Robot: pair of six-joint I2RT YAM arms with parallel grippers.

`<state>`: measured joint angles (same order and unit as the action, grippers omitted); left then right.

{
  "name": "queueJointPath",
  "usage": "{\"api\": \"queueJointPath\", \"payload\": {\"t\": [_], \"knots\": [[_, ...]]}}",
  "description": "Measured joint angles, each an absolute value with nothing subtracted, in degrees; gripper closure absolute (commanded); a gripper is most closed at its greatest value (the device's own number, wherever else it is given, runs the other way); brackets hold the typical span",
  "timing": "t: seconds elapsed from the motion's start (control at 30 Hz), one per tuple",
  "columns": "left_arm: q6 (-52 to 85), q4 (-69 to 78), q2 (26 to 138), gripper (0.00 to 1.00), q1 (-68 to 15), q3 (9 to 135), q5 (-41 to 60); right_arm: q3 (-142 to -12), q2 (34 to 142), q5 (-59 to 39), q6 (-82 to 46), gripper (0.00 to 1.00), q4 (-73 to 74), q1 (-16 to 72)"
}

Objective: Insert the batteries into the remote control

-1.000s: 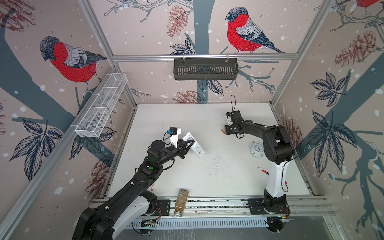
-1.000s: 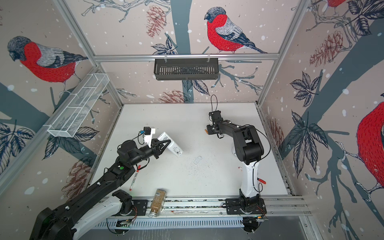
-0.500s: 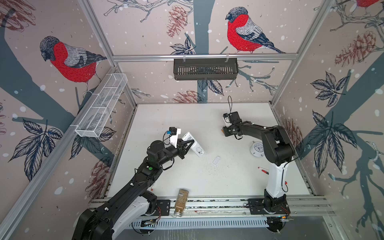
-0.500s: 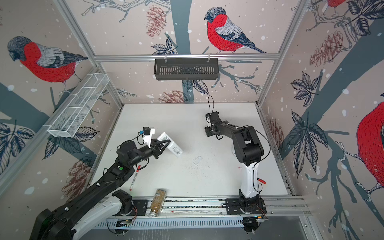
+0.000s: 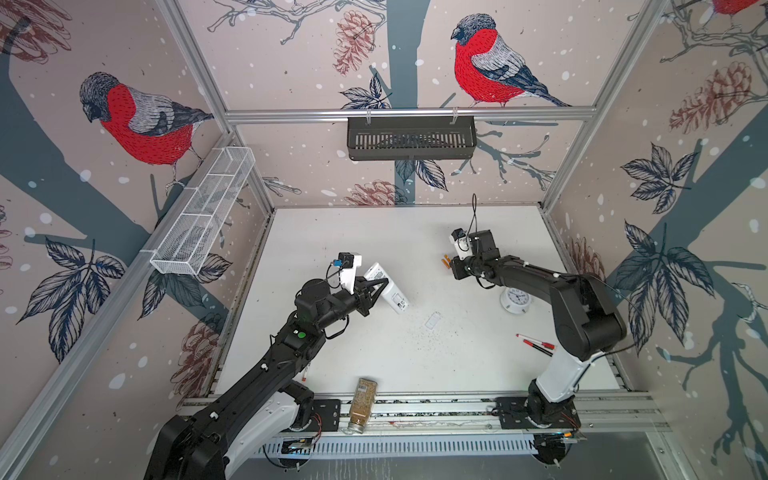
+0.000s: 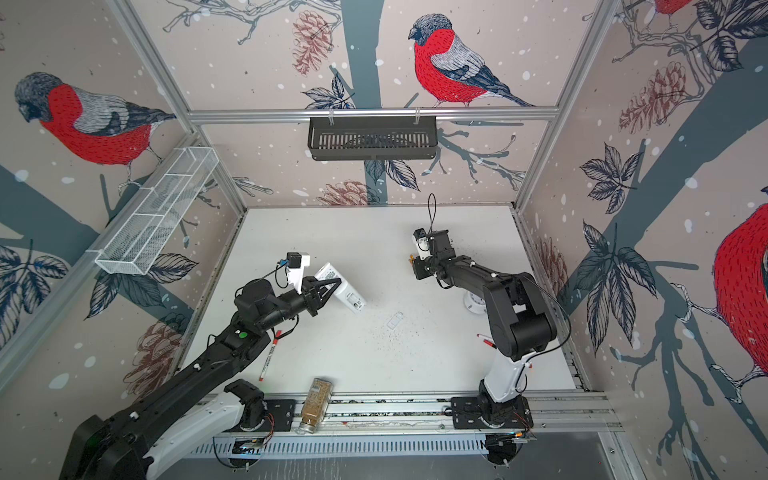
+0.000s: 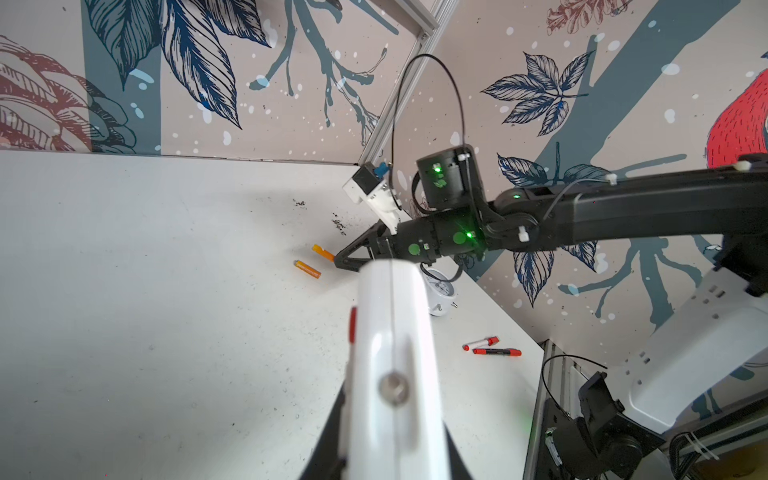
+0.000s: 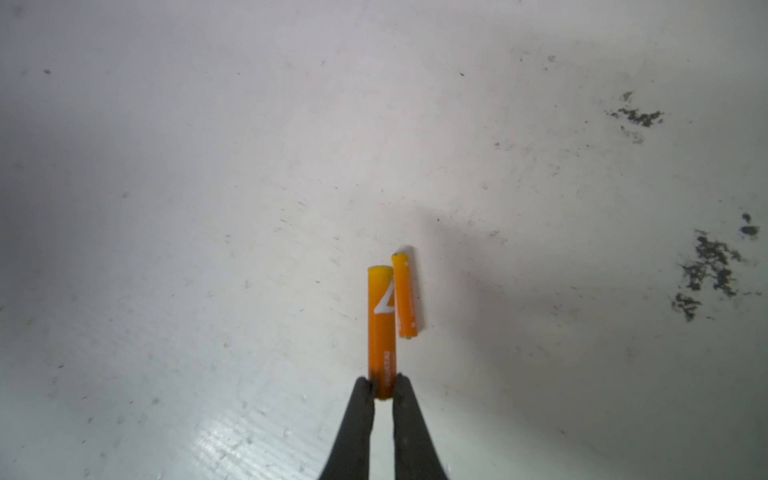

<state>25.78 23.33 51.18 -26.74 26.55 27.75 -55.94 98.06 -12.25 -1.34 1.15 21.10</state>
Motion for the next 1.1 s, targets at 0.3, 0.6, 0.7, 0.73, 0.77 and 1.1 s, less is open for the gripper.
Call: {"api": "queueJointPath", "payload": {"t": [0.3, 0.6, 0.7, 0.73, 0.77, 1.1], "knots": [[32.5, 26.3, 54.4, 1.0, -21.4, 23.0, 29.1, -39.4, 81.5, -22.2, -1.8, 0.9, 14.2, 29.9], [42.6, 36.1, 58.1, 1.0, -15.8, 18.9, 36.7, -33.4, 70.4, -26.8, -3.1, 0.89, 19.4, 40.7], [46.5, 40.2, 60.4, 1.0, -13.7, 17.9, 39.3, -34.7, 70.0, -26.6, -3.4, 0.89, 19.3, 43.9], [47.6, 41.5, 61.2, 1.0, -13.1, 17.7, 40.1, -35.3, 70.1, -26.3, -3.9, 0.89, 19.1, 45.0], [48.9, 43.2, 62.1, 1.0, -12.4, 17.6, 40.8, -36.0, 70.3, -25.9, -4.5, 0.89, 18.9, 45.8], [47.6, 35.5, 60.3, 1.0, -6.2, 20.5, 39.8, -45.6, 79.2, -18.7, -7.6, 0.82, 13.2, 44.2]]}}
